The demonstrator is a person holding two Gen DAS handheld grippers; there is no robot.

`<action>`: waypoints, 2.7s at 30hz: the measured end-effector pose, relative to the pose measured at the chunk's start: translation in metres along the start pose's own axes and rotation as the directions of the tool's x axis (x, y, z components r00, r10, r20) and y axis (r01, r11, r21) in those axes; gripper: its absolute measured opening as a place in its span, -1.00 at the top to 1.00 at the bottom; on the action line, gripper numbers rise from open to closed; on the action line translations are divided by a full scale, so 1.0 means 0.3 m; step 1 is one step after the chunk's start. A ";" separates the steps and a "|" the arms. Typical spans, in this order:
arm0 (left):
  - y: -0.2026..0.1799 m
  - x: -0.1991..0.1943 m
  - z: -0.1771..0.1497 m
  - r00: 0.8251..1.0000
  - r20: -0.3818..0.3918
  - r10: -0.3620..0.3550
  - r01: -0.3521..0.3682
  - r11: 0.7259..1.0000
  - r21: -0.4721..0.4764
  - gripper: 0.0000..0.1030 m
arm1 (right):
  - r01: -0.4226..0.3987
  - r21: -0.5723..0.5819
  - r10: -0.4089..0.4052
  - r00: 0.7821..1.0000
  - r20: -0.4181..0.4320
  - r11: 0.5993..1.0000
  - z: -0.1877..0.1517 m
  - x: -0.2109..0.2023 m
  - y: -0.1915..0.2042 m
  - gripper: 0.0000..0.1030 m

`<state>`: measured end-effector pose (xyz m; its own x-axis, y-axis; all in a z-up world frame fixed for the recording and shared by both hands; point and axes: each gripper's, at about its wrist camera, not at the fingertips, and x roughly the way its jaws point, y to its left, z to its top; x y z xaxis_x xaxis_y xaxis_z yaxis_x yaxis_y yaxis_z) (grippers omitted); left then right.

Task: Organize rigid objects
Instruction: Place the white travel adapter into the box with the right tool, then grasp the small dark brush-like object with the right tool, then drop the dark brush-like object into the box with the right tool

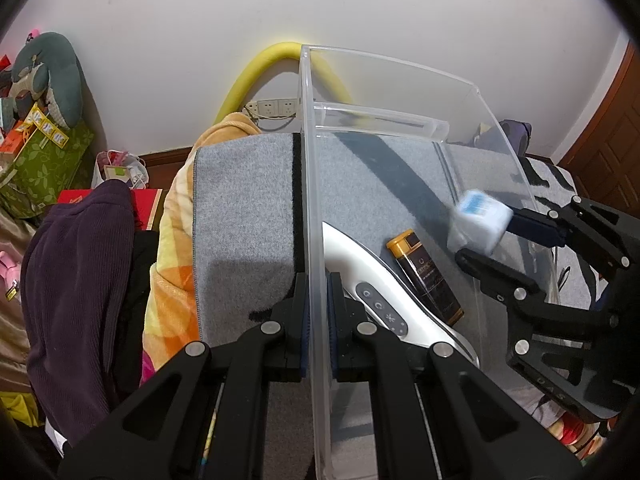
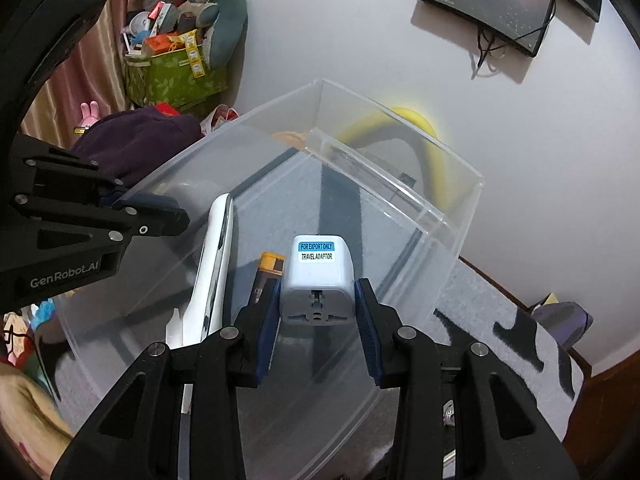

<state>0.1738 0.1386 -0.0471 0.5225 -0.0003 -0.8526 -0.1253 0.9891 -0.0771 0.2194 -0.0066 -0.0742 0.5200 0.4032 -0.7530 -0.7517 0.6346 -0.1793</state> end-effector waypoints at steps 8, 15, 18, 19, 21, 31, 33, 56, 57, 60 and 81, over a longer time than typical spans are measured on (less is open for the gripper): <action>-0.002 0.001 -0.002 1.000 -0.002 0.002 -0.002 1.000 0.003 0.87 | -0.025 0.021 0.025 1.000 0.013 0.999 -0.010 -0.047 -0.003 0.00; -0.006 -0.001 -0.003 1.000 -0.005 0.005 -0.005 1.000 0.006 0.87 | -0.016 0.044 0.013 0.998 0.069 0.999 -0.034 -0.158 -0.041 -0.14; -0.010 0.001 -0.003 1.000 -0.006 0.007 -0.007 1.000 0.007 0.87 | -0.019 0.079 0.011 0.994 0.105 0.997 -0.055 -0.230 -0.091 -0.18; -0.011 0.002 -0.004 1.000 -0.006 0.007 -0.007 1.000 0.007 0.87 | -0.015 0.085 0.005 0.993 0.114 0.996 -0.061 -0.246 -0.101 -0.22; -0.012 0.002 -0.003 1.000 -0.009 0.006 -0.006 1.000 0.004 0.87 | 0.004 0.104 -0.019 0.989 0.144 0.995 -0.087 -0.297 -0.135 -0.36; -0.016 0.001 -0.003 1.000 -0.013 0.015 -0.014 1.000 0.012 0.87 | 0.048 0.146 -0.059 0.995 0.077 0.988 -0.283 -0.338 -0.225 -0.38; -0.017 0.001 -0.003 1.000 -0.013 0.016 -0.016 1.000 0.014 0.87 | 0.032 0.162 -0.041 0.998 0.055 0.986 -0.316 -0.323 -0.226 -0.38; -0.017 -0.001 -0.002 1.000 -0.014 0.015 -0.015 1.000 0.016 0.87 | -0.110 0.174 0.120 0.992 -0.046 0.979 -0.438 -0.143 -0.095 0.40; -0.017 -0.003 -0.001 1.000 -0.014 0.015 -0.015 1.000 0.017 0.87 | -0.111 0.177 0.120 0.992 -0.044 0.978 -0.441 -0.147 -0.099 0.40; -0.016 -0.003 -0.001 1.000 -0.014 0.015 -0.015 1.000 0.016 0.87 | -0.117 0.190 0.124 0.992 -0.025 0.975 -0.423 -0.159 -0.116 0.41; -0.015 0.002 0.000 1.000 -0.016 0.015 -0.015 1.000 0.016 0.87 | -0.095 0.110 0.063 0.962 0.267 0.989 -0.041 -0.341 -0.095 0.40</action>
<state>0.1746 0.1342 -0.0474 0.5071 0.0123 -0.8618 -0.1197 0.9912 -0.0563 0.1826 -0.0738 0.0002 0.5609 0.6036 -0.5666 -0.7488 0.6618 -0.0362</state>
